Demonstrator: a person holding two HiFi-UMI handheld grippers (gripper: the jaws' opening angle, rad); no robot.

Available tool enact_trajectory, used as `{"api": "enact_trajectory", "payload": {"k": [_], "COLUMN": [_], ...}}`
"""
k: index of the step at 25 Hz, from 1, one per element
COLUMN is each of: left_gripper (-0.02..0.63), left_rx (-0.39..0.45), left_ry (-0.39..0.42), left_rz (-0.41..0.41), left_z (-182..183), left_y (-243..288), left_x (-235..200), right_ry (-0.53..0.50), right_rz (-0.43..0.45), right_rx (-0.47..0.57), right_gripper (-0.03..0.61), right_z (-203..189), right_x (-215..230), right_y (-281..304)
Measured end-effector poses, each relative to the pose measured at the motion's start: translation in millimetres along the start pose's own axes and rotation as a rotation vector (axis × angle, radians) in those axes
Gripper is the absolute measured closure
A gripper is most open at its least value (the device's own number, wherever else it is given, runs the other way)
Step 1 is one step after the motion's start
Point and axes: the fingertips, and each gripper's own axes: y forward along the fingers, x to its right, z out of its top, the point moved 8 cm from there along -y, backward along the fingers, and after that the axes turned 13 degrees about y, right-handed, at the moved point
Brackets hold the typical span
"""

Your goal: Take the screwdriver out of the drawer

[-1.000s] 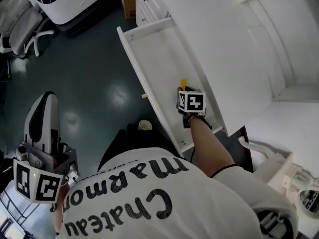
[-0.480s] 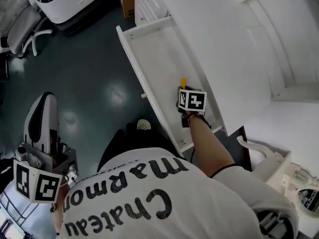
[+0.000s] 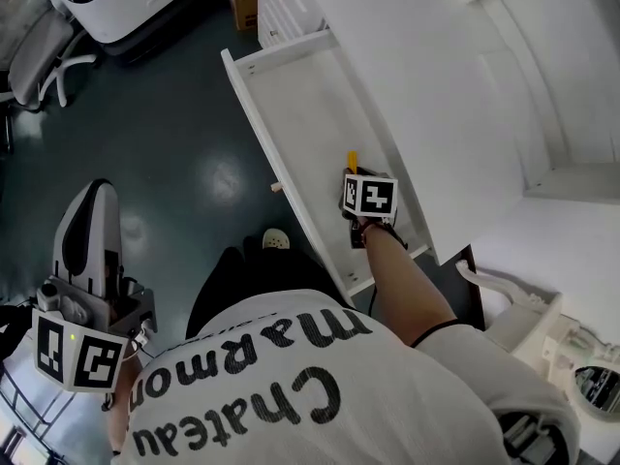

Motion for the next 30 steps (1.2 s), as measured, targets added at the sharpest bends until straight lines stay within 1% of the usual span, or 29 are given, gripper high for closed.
{"api": "enact_trajectory", "payload": {"k": [3,6,12,19,24,30], "left_gripper": [0.594,0.594,0.594,0.594,0.594,0.594], "left_rx": [-0.015,-0.028,-0.046,-0.055,-0.065,-0.054], "left_ry": [-0.006,-0.005,0.002,0.013,0.018,0.019], "left_rz": [-0.007,-0.018,-0.056,-0.11,-0.182,-0.309], "left_z": [-3,-5,-9,-12,-15,-13], "left_y": [8,15,28,33,42,52], "left_x": [2,7,20,35,46,64], "right_ry": [-0.013,-0.005,-0.009,0.019,0.065,0.152], "right_rz": [0.005,0.017,0.034,0.073,0.108,0.118], "right_rx": [-0.005,-0.008,-0.004,0.053,0.116,0.196], "right_gripper": [0.486,0.488,0.489,0.492,0.494,0.494], "right_z": [1,2,1,-1,1,-9], "right_x": [0,2,6,6,6,10], "right_y": [0,1,-1,-18,-36,-73]}}
